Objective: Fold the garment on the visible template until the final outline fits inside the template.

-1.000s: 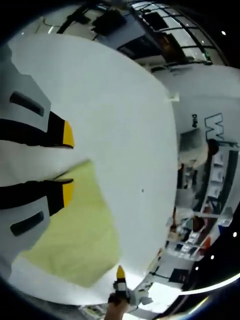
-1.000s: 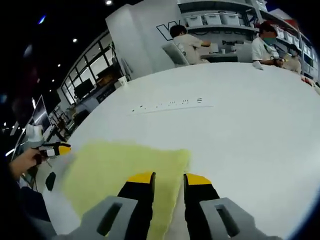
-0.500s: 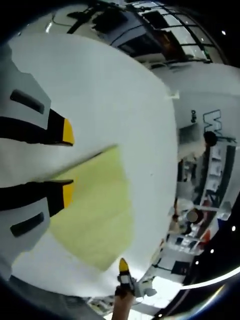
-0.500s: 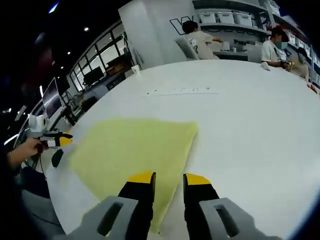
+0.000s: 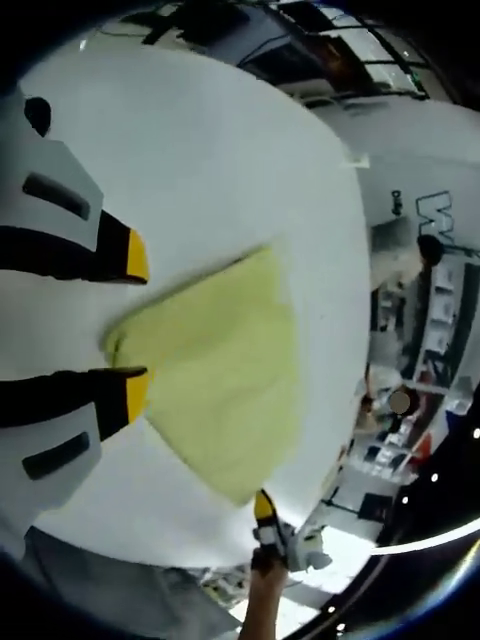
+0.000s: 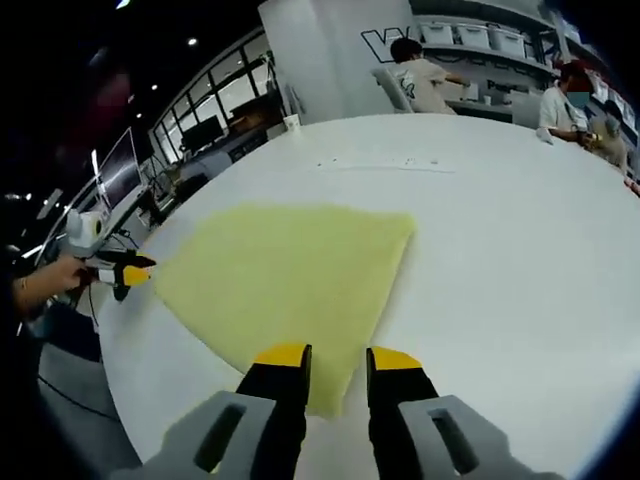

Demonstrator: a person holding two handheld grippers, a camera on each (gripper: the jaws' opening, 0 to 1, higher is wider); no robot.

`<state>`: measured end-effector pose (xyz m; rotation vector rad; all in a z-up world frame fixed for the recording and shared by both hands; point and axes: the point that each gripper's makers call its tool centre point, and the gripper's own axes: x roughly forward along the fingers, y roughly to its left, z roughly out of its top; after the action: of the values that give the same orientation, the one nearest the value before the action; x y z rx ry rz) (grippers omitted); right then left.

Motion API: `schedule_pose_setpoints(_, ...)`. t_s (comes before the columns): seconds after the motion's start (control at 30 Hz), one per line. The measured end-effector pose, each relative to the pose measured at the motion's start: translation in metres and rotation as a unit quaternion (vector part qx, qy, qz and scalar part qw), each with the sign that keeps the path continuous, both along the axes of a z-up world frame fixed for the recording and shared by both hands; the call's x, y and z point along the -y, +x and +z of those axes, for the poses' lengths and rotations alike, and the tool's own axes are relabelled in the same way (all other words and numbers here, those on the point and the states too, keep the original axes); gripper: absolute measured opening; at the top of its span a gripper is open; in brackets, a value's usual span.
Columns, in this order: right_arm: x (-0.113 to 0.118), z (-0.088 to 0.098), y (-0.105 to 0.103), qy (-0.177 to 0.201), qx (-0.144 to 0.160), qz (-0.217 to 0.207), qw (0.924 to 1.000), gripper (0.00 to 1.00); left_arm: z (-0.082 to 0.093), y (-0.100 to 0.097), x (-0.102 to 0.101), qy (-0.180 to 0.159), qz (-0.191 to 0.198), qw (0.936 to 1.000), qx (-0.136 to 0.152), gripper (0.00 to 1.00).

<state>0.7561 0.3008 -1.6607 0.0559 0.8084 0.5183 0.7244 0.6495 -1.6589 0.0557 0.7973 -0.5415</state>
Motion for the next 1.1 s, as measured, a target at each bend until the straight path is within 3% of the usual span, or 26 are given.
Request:
schedule_pose_setpoints(0.07,0.0,-0.002,-0.005,0.001,-0.004,0.005,1.0,0.16,-0.008,-0.006,-0.003,0.007,0.0,0.9999,-0.011,0.29)
schedule_pose_setpoints(0.27,0.001,-0.006,-0.029,-0.003,-0.016,0.022,0.9996,0.15,-0.011,-0.011,0.002,-0.009,0.0,0.9998,-0.019,0.17)
schedule_pose_setpoints(0.5,-0.004,-0.007,-0.03,0.012,-0.022,0.031,0.9992,0.08,-0.015,-0.012,0.009,-0.02,-0.009,0.9993,-0.031,0.01)
schedule_pose_setpoints(0.57,-0.007,-0.005,-0.031,0.013,-0.021,0.036,0.999,0.04,-0.013,-0.011,0.01,-0.026,-0.019,0.9992,-0.025,0.01)
schedule_pose_setpoints(0.63,-0.005,-0.003,-0.03,0.008,-0.02,0.046,0.9987,0.0,-0.009,-0.011,0.01,-0.023,-0.049,0.9983,-0.023,0.0)
schedule_pose_setpoints(0.73,-0.004,0.002,-0.031,-0.002,-0.019,0.067,0.9975,0.0,-0.001,-0.009,0.003,0.014,-0.118,0.9929,0.001,0.0)
schedule_pose_setpoints(0.83,-0.003,0.005,-0.03,0.007,-0.021,0.07,0.9973,0.0,0.007,-0.013,0.006,0.036,-0.191,0.9806,0.024,0.0)
schedule_pose_setpoints(0.93,-0.001,0.002,-0.031,0.01,-0.025,0.07,0.9972,0.0,0.004,-0.013,0.0,0.037,-0.196,0.9798,0.018,0.0)
schedule_pose_setpoints(1.03,0.0,0.0,-0.038,0.008,-0.031,0.071,0.9969,0.0,-0.006,-0.017,-0.005,0.065,-0.208,0.9758,0.015,0.0)
schedule_pose_setpoints(1.1,0.001,-0.002,-0.045,-0.007,-0.03,0.083,0.9961,0.0,-0.001,-0.022,0.001,0.078,-0.211,0.9737,0.037,0.0)
